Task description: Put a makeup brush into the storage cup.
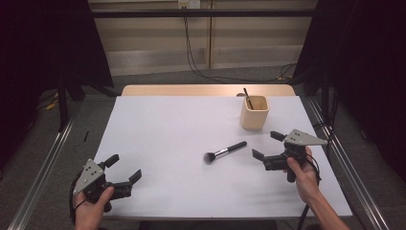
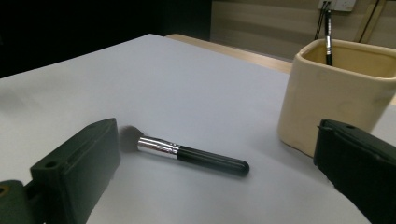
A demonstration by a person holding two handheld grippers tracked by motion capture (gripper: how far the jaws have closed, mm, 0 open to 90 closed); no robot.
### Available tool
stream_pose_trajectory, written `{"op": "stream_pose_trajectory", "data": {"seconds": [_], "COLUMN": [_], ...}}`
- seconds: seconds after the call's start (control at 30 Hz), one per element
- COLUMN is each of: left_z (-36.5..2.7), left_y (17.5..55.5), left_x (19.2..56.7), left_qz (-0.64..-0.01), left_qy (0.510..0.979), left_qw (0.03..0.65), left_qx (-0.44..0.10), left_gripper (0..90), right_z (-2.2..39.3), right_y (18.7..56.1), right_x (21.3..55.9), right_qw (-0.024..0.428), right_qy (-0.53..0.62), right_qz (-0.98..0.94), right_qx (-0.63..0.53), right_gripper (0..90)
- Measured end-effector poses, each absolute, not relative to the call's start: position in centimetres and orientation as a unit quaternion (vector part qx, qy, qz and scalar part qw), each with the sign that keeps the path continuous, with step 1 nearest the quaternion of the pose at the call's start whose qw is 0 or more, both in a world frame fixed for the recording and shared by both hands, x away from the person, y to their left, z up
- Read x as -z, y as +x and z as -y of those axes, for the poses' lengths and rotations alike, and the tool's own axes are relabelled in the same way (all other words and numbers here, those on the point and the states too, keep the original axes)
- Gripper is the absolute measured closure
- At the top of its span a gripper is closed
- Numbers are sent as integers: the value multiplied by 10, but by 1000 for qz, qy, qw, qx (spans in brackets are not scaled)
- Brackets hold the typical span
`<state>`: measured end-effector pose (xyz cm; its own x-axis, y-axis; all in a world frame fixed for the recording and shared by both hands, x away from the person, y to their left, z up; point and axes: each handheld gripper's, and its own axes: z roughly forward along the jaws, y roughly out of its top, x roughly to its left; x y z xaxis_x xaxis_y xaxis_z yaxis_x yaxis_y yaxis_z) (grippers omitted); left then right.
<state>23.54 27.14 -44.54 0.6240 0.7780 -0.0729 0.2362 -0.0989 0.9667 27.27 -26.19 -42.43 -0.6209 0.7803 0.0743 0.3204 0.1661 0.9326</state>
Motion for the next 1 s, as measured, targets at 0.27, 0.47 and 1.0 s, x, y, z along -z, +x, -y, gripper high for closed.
{"op": "stream_pose_trajectory", "data": {"seconds": [0.27,0.47,1.0], "left_z": [-275,-274,-273], "left_y": [235,235,235], "left_x": [445,445,445], "left_qz": [-372,-369,-366], "left_qy": [696,698,701], "left_qw": [565,564,562], "left_qx": [-240,-241,-241], "left_gripper": [24,25,25], "right_z": [246,233,209], "right_y": [293,305,337], "right_x": [420,417,411], "right_qw": [214,208,200], "right_qy": [361,344,349], "right_qz": [-745,-754,-762], "right_qx": [-518,-519,-507], "right_gripper": [5,6,19]}}
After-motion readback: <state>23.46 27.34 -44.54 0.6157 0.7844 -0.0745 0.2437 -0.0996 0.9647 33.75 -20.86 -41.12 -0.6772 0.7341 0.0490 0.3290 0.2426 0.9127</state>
